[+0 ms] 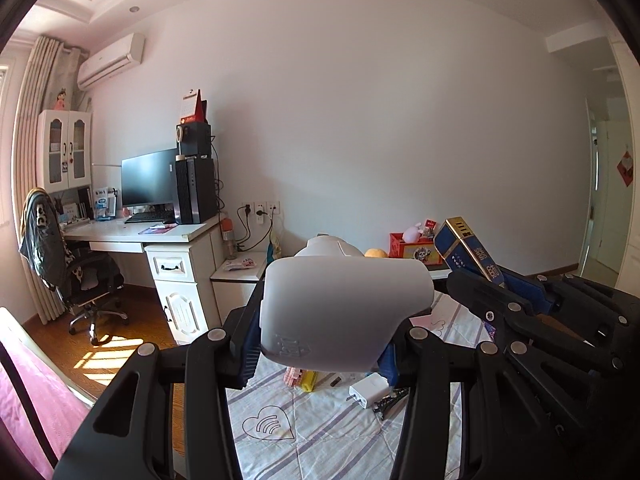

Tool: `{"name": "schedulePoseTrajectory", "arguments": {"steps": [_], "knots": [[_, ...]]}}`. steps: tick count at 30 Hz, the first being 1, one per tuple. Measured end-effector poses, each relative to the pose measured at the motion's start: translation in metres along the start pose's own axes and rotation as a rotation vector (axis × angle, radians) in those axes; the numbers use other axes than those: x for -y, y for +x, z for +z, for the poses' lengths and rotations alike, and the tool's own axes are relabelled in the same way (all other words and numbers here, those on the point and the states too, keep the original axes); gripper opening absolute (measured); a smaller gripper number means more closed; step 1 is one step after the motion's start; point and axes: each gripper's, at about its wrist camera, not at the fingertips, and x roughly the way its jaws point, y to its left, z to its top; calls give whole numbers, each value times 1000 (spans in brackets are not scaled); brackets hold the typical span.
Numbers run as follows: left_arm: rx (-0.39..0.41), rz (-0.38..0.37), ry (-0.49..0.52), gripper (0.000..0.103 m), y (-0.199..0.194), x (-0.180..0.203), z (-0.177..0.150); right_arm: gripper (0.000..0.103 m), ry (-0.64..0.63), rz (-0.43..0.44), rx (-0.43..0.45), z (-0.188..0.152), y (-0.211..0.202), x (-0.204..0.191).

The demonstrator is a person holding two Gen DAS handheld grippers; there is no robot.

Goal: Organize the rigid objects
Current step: 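Carry the white bottle and blue-gold box over the pink box and lower them inside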

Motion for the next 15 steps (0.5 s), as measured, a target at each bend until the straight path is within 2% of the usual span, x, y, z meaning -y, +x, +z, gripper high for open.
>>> {"name": "schedulePoseTrajectory", "arguments": {"steps": [8,12,15], "knots": [[11,10,27,47,29,6,7,16,-14,-15,-5,11,22,8],[-9,7,42,47,63,6,14,16,-24,-12,-34,16,51,16],[-53,-11,41,47,101,2,20,16,-25,-4,-66,20,80,26]]}}
